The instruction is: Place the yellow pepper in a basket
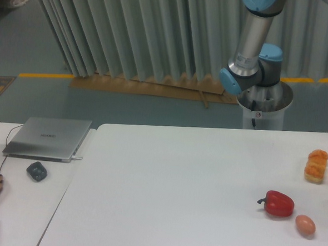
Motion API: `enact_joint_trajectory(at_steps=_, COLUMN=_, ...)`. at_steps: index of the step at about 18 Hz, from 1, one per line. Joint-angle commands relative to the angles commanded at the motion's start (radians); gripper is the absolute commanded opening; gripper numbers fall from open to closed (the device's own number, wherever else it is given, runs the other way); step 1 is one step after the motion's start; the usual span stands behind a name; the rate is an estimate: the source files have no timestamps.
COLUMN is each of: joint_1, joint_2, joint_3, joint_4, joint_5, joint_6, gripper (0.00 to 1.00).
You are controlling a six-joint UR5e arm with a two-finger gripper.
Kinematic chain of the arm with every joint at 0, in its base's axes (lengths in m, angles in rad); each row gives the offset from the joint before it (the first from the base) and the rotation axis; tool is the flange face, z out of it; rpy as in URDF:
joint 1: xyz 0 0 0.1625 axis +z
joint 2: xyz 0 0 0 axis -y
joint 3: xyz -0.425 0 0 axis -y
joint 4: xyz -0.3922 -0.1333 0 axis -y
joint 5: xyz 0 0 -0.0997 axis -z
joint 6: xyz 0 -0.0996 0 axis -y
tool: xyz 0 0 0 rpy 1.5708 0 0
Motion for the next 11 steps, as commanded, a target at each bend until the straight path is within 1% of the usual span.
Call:
enact_joint_trajectory(at_steps=3, joint_1=-0.008, joint_2=0.008, joint_3=0.003, joint_4=-0.003, joint_5=0.002, joint_6=-0.027, gripper=1.0)
enact_joint_trajectory(at_steps=6, joint_1=-0.069, joint_2=0.032, joint_3=-0.009, joint_4=-0.011, joint_5=0.002, joint_6=-0.151, gripper=1.0)
enact_joint_trajectory(at_steps=8, joint_1=-0.127, joint_2=0.037, joint_3=-0.008, joint_4=-0.012, joint_5=-0.002, joint_6=-0.299, gripper=1.0)
enact_joint_trajectory(at_steps=10, joint_1=-0.164, joint_2=0.031, joint_3=-0.006, joint_4=-0.014, joint_5=0.011, joint_6=-0.371, gripper=1.0)
enact_joint_trajectory(at_steps=11, joint_1=-0.178, joint_2=0.04, joint_3=-0.018, joint_4=-0.021, joint_5=-0.001, joint_6=-0.4, gripper=1.0)
